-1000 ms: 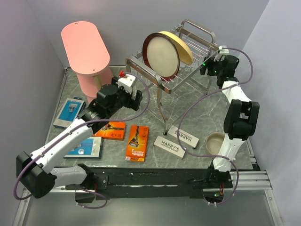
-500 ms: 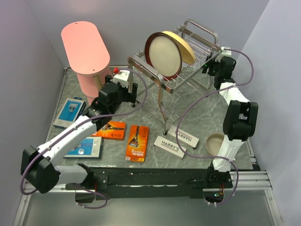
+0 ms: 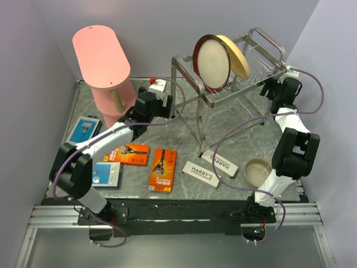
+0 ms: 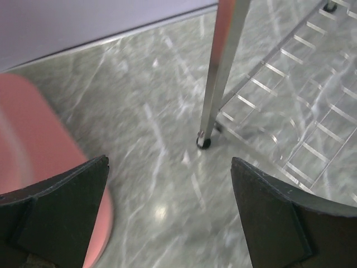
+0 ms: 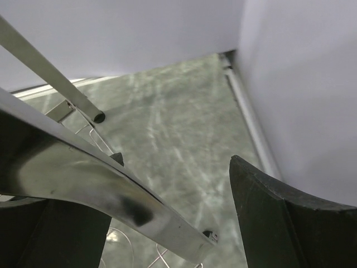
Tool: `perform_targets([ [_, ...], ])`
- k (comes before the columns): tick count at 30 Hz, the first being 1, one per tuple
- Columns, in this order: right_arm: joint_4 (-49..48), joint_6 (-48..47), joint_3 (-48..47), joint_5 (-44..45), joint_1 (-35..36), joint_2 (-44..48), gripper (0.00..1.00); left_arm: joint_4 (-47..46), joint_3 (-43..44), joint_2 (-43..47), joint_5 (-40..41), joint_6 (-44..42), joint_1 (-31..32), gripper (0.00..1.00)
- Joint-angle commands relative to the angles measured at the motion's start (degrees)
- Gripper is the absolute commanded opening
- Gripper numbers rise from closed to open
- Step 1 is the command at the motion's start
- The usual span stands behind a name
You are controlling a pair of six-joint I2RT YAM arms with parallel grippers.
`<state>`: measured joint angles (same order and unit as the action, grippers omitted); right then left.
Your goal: Place and organize the shaving razors onto the shelf
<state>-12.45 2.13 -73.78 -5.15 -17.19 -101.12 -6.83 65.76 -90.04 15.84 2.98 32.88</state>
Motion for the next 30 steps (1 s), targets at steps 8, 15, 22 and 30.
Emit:
perform_targets([
  [8, 0.76, 0.59, 5.92, 5.41, -7.59, 7.69, 0.82, -9.34, 19.56, -18.84, -11.68, 4.39, -1.94, 0.89],
  [15, 1.11, -0.37, 9.00, 5.76, -8.82, 10.06, 0.82, -10.31, 34.86, -32.89, -14.60, 3.87, -3.17, 0.88],
  [22, 1.72, -0.73, 9.62, 6.47, -11.46, 10.68, 0.82, -9.34, 52.95, -45.12, -17.24, 3.61, -5.90, 0.88],
  [30, 1.55, -1.25, 9.53, 7.17, -12.34, 9.72, 0.82, -13.91, 65.79, -56.44, -19.79, 1.85, -5.99, 0.97],
])
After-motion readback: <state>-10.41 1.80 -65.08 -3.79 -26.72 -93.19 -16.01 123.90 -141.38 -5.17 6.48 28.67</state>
